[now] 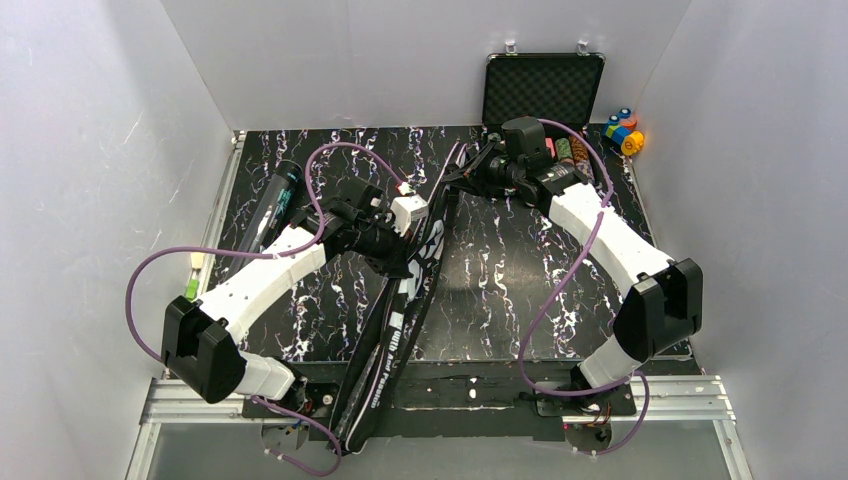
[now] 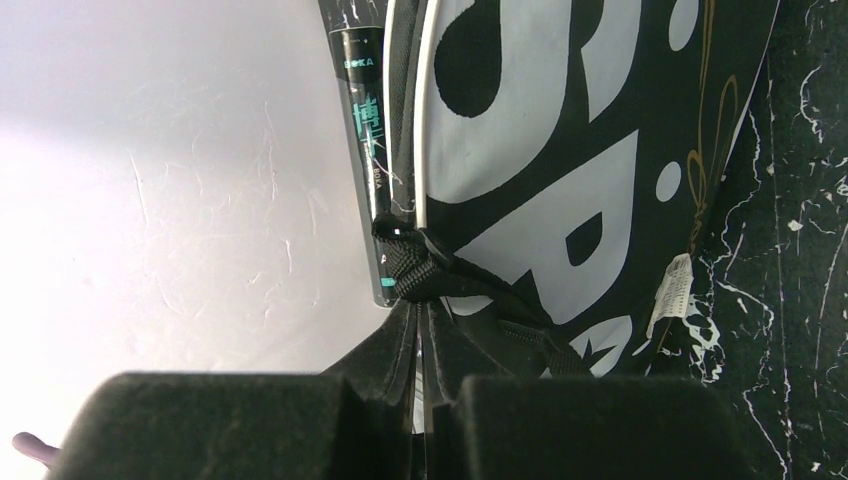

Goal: Pack up the badminton gear

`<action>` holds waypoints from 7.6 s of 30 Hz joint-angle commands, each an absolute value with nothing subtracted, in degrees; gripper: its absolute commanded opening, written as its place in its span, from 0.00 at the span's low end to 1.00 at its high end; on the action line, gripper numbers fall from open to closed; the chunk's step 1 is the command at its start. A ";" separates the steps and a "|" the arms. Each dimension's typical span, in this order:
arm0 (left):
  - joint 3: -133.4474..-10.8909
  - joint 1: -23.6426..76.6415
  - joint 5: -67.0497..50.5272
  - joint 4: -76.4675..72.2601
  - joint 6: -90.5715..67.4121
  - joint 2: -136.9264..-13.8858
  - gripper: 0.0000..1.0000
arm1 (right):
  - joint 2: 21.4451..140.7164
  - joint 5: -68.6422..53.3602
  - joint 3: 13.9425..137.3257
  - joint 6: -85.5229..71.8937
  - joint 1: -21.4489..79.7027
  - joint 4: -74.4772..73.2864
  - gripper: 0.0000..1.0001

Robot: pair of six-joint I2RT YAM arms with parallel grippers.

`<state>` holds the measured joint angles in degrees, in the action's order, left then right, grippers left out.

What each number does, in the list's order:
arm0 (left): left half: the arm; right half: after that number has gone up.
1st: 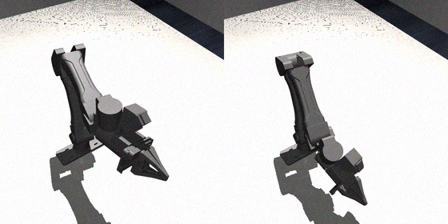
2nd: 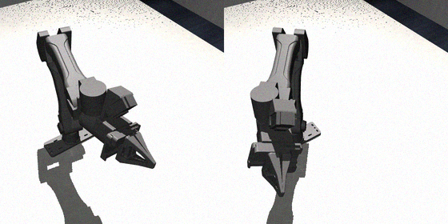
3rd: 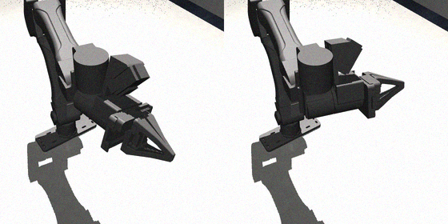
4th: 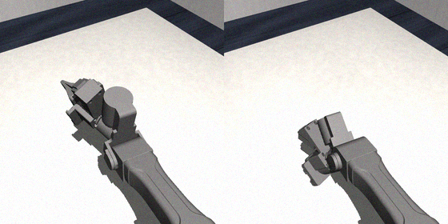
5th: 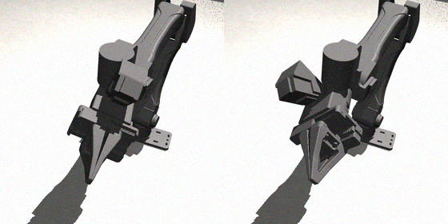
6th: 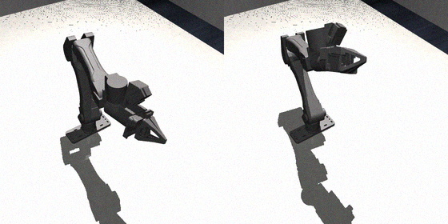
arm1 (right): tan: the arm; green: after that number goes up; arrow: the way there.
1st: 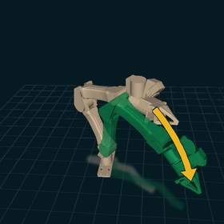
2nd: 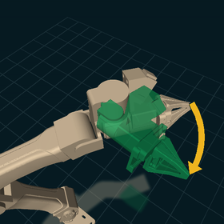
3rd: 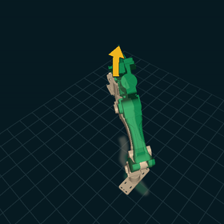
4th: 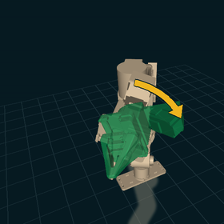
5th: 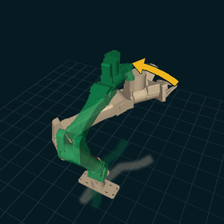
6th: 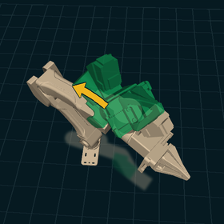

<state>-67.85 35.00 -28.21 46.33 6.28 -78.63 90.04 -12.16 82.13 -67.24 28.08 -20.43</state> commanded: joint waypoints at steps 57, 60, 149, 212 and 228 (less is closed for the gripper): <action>-67.67 35.46 -30.76 43.76 7.31 -74.15 0.00 | 85.27 -15.40 78.04 -70.16 29.62 -15.61 0.40; -68.19 35.41 -30.73 43.77 7.20 -74.28 0.00 | 84.56 -14.35 77.43 -70.07 29.54 -15.94 0.41; -67.70 35.38 -30.32 44.22 7.56 -72.94 0.00 | 84.23 -3.82 74.16 -70.00 27.55 -13.74 0.50; -68.16 35.39 -29.97 44.61 7.69 -72.97 0.00 | 81.31 -14.53 70.39 -70.45 28.92 -10.87 0.44; -67.26 35.41 -30.41 44.31 7.68 -72.65 0.00 | 81.81 -13.56 71.60 -70.80 28.63 -9.50 0.37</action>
<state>-66.78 35.11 -27.86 46.78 6.87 -76.79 81.89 -14.06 68.16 -70.74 28.91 -12.16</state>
